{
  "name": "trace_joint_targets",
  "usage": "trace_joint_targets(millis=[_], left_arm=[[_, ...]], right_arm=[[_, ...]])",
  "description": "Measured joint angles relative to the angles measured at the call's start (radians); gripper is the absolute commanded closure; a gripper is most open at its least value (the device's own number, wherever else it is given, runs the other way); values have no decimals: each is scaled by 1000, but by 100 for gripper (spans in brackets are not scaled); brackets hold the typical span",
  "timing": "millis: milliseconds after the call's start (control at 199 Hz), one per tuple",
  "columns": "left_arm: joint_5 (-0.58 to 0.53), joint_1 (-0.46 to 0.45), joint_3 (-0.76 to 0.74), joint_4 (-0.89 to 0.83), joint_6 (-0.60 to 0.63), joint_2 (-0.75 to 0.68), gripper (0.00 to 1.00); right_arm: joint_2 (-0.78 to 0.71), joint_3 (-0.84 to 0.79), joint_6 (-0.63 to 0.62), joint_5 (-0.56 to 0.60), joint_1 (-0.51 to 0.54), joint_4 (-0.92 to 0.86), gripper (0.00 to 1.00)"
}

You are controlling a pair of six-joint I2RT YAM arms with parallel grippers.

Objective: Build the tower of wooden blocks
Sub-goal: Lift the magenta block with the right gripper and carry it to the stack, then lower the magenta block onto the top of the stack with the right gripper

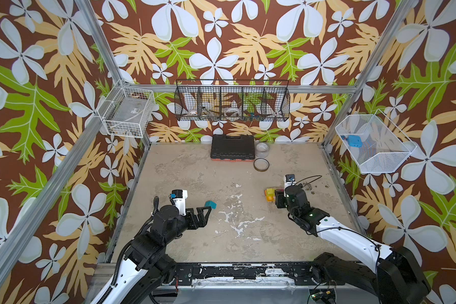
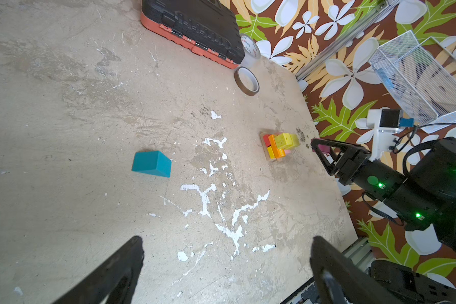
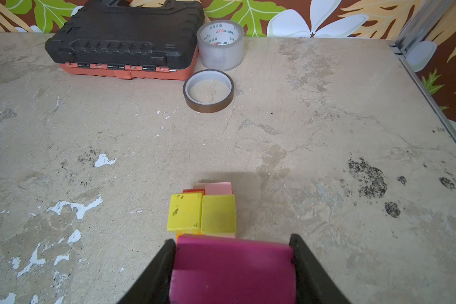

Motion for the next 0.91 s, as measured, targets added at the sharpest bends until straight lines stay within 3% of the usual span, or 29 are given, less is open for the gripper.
trace_joint_targets(millis=[473,905], left_arm=[[3,0,-1,5,0,1,0],[7,0,-3,5,0,-3,0]], right_arm=[[211,143,-34,-92,-1,0,70],[239,153,-40,-89,-14,-13,63]])
